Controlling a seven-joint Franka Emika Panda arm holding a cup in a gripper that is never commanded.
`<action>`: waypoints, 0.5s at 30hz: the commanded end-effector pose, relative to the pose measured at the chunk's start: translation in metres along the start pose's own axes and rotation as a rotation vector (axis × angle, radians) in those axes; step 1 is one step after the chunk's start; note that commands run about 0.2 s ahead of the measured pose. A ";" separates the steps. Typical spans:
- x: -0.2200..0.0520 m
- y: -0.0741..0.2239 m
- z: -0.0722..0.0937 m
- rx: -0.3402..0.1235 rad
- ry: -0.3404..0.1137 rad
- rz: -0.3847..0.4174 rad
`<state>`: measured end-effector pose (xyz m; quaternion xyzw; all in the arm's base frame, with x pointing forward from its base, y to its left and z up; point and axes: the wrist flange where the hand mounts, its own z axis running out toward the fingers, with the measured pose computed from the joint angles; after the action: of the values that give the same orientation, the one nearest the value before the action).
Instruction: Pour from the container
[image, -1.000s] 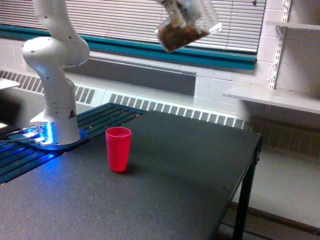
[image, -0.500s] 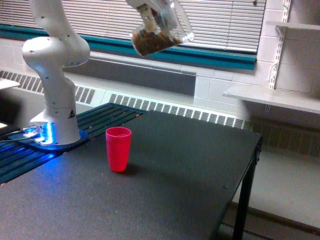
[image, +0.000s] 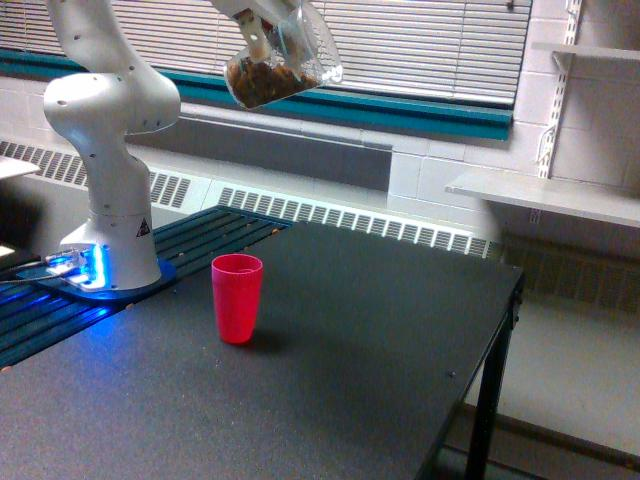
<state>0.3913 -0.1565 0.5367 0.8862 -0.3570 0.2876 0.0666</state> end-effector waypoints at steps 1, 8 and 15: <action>-0.019 -0.007 -0.005 -0.011 -0.013 0.008; -0.037 -0.012 -0.013 -0.017 -0.027 0.003; -0.061 -0.011 -0.028 -0.041 -0.043 0.015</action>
<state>0.3636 -0.1166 0.5225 0.8937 -0.3578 0.2605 0.0734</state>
